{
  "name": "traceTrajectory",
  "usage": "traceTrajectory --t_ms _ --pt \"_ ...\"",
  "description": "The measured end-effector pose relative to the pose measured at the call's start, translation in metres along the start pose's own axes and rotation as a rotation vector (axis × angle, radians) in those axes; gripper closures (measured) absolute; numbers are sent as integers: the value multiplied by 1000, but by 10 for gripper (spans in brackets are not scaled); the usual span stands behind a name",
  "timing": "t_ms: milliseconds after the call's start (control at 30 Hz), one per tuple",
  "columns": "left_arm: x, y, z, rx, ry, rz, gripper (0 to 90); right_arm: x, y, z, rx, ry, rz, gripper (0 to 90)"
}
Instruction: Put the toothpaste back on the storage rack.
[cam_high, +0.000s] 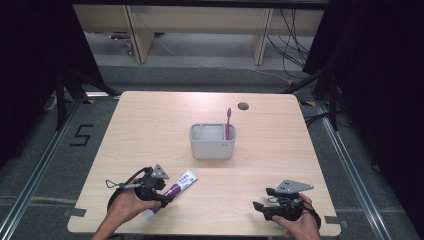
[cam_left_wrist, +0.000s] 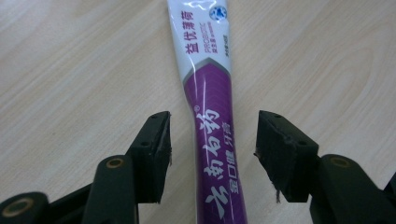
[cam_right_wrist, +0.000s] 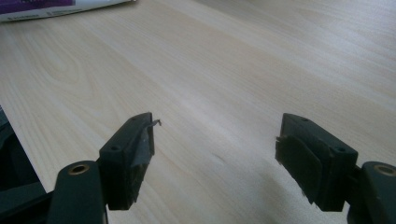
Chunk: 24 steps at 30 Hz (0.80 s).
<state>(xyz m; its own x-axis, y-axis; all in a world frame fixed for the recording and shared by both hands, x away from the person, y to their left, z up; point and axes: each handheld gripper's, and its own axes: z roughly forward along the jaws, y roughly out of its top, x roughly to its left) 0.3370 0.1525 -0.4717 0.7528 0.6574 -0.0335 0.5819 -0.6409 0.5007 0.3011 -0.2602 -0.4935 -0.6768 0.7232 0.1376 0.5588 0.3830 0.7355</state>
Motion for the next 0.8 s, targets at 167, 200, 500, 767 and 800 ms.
traceTrajectory --t_ms 167,200,500,767,800 --pt "0 3 5 43 0 20 477 1 0 0 6 -2 0 281" --pt "0 3 5 43 0 20 484 1 0 0 6 -2 0 281" --pt "-1 7 11 78 -1 30 548 1 0 0 5 5 0 281" --pt "1 11 17 131 -16 42 598 0 1 -1 2 4 -2 281" --pt "1 12 18 137 -9 51 598 1 1 -1 2 5 -2 281"
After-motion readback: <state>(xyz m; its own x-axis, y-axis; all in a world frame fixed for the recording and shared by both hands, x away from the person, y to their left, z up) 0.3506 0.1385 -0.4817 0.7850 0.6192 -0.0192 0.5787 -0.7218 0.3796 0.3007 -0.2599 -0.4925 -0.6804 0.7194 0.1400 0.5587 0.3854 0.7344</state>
